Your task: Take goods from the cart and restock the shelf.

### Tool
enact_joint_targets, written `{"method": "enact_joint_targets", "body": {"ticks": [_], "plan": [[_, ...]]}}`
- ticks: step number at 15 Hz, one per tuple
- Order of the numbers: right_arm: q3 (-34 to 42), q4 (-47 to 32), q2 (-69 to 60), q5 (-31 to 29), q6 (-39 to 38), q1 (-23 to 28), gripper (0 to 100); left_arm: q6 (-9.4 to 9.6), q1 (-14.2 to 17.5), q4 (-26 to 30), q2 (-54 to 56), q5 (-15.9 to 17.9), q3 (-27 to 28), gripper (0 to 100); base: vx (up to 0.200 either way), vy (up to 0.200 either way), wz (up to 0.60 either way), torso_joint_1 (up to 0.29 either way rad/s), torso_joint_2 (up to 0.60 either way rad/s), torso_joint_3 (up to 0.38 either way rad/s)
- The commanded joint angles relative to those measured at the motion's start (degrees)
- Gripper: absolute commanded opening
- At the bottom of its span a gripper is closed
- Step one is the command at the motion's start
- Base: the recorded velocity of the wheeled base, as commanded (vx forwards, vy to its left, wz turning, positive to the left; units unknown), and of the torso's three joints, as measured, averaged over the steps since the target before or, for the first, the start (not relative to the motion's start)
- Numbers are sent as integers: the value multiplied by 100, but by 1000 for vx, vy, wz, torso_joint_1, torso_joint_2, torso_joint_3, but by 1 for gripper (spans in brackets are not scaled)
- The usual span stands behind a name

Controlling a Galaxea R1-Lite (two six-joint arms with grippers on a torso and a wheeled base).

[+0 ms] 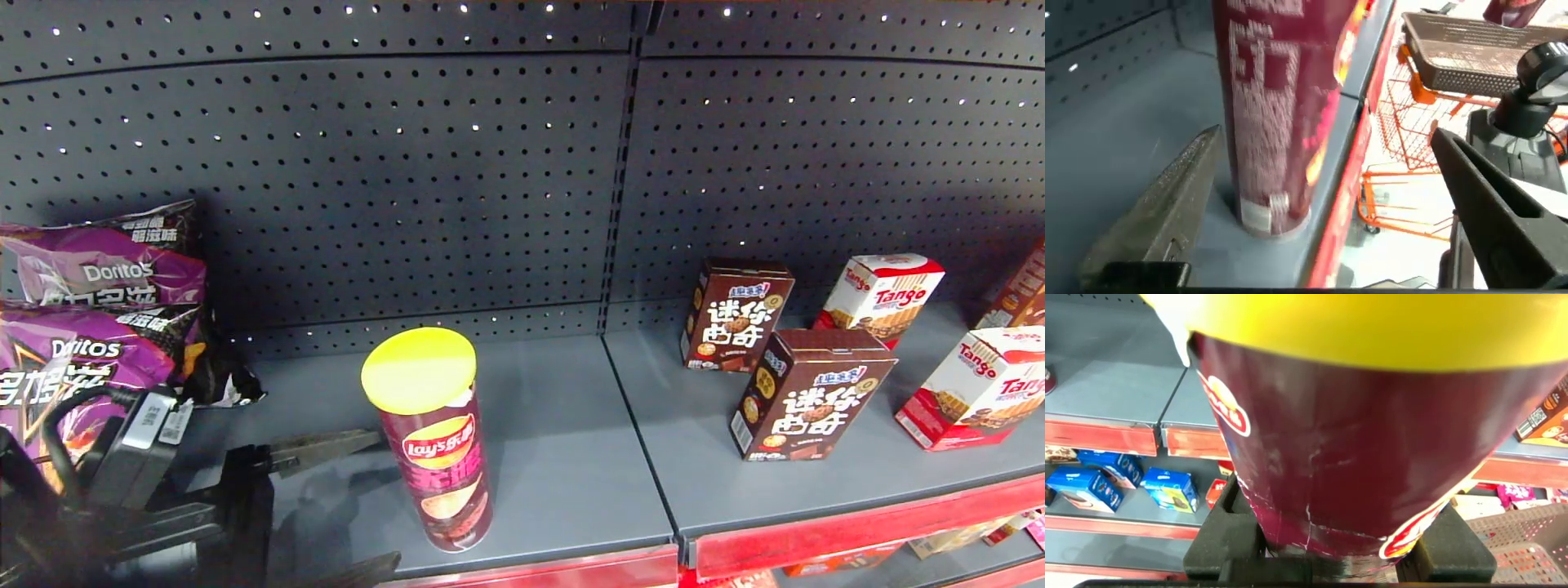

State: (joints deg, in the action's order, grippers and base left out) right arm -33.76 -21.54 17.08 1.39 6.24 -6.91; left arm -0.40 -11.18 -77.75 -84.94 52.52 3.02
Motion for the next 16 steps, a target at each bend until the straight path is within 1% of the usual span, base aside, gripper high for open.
{"method": "enact_joint_targets", "body": {"ticks": [1, 3, 4, 5, 6, 7, 8, 9, 10, 11, 12, 13, 14, 15, 16], "plan": [[1, 1, -12, 2, -27, -3, 0, -100, 309, 208, 839, -13, -294, 100, 0, 0, 0, 0, 0, 0], [1, 1, -12, 2, -44, 6, 0, -452, 705, 454, 1428, -31, -294, 100, 0, 0, 0, 0, 0, 0], [1, 1, -29, -7, -44, 6, 0, -575, 933, 568, 1709, -57, -285, 100, 0, 0, 0, 0, 0, 0], [1, 1, -29, -7, -44, 6, 0, -584, 951, 577, 1727, -66, -285, 100, 0, 0, 0, 0, 0, 0], [1, 1, -56, -25, -44, 14, 0, -610, 1399, 709, 2105, -470, -285, 100, 0, 0, 0, 0, 0, 0], [-8, 1, -91, -25, -53, 23, 0, -610, 1645, 823, 2289, -787, -285, 100, 0, 0, 0, 0, 0, 0], [1, 1, -100, -34, -53, 67, 0, -601, 1874, 1052, 2544, -1253, -294, 100, 0, 0, 0, 0, 0, 0], [1, 1, -126, -34, -53, 102, 0, -557, 2076, 1491, 2878, -1833, -285, 100, 0, 0, 0, 0, 0, 0], [1, 1, -126, -34, -53, 111, 0, -557, 2146, 1684, 3072, -2000, -285, 100, 0, 0, 0, 0, 0, 0], [1, 10, -126, -25, -53, 146, 0, -557, 2419, 2449, 3871, -2193, -241, 100, 0, 0, 0, 0, 0, 0], [1, 10, -135, -34, -53, 173, 0, -575, 2665, 3214, 4513, -2343, -65, 100, 0, 0, 0, 0, 0, 0], [1, 10, -143, -34, -53, 225, 0, -593, 2788, 3820, 4961, -2501, 84, 100, 0, 0, 0, 0, 0, 0], [-8, 10, -214, -25, -53, 322, 0, -628, 2841, 4761, 5638, -2729, 339, 100, 0, 0, 0, 0, 0, 0], [1, 1, -258, -34, -44, 375, 0, -689, 2841, 5376, 6077, -2914, 497, 100, 0, 0, 0, 0, 0, 0], [9, -8, -346, -34, -44, 436, 0, -751, 2841, 6422, 6851, -3186, 849, 100, 0, 0, 0, 0, 0, 0]]}}
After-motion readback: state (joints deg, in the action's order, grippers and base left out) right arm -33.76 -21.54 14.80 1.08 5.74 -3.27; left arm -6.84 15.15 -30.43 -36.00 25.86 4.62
